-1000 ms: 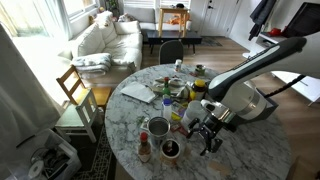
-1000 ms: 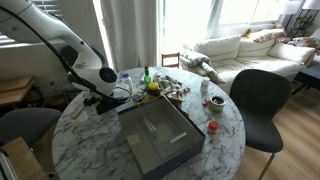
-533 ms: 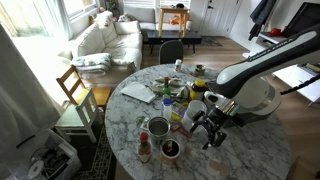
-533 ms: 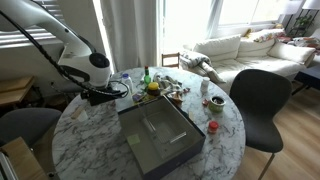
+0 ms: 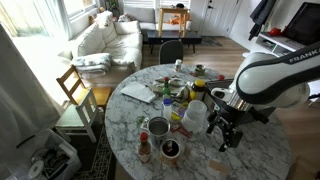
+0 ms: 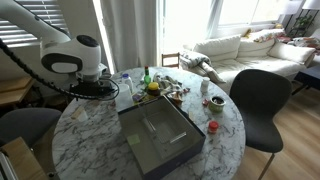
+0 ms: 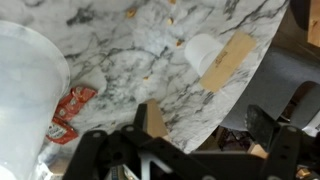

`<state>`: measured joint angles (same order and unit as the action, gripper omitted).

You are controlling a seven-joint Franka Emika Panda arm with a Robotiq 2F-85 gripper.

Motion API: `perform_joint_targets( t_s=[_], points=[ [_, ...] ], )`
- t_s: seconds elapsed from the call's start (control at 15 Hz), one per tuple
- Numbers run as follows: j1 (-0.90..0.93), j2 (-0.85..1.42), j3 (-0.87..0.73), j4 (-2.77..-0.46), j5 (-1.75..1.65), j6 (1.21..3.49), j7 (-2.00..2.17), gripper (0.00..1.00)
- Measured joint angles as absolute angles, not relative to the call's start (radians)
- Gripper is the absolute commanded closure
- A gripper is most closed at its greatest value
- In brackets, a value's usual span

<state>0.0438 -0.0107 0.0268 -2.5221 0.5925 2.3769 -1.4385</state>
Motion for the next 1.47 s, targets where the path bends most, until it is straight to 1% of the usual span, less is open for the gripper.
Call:
perform_joint_targets(
  t_s=[0.13,0.67,1.07,1.47],
  points=[
    [0.045,-0.028,0.03,-2.515,0.546,2.347,-1.374,0.0],
    [0.044,-0.023,0.029,-2.514,0.546,2.347,-1.373,0.0],
    [0.05,-0.018,0.041,-2.523,0.534,2.313,-1.286,0.0],
    [0.076,-0.006,0.08,-2.536,0.502,2.397,-1.129,0.0]
  ],
)
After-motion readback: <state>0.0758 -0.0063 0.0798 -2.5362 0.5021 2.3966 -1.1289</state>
